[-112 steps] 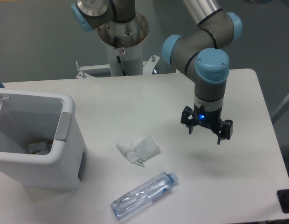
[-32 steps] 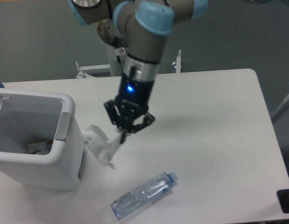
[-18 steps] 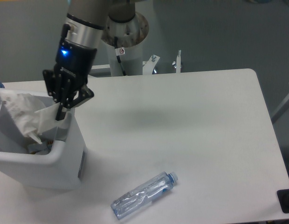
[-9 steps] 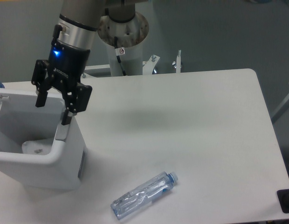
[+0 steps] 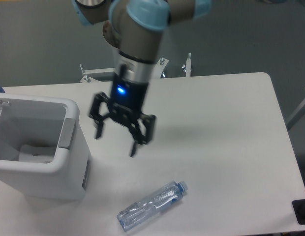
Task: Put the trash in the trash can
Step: 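Move the open gripper over the clear plastic water bottle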
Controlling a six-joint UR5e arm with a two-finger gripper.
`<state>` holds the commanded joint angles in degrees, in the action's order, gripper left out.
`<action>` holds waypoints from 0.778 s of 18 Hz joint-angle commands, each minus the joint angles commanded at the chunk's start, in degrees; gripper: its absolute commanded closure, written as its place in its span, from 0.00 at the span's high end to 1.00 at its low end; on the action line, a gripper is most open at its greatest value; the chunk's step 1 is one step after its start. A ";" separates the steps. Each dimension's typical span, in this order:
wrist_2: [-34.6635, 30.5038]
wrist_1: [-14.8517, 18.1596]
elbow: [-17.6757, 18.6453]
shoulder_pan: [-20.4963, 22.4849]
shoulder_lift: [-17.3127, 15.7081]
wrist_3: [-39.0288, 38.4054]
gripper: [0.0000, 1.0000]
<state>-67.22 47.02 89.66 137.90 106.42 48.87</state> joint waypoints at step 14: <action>-16.27 4.30 -11.25 -8.78 17.76 0.26 1.00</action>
<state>-83.49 51.33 78.40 129.12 124.18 49.13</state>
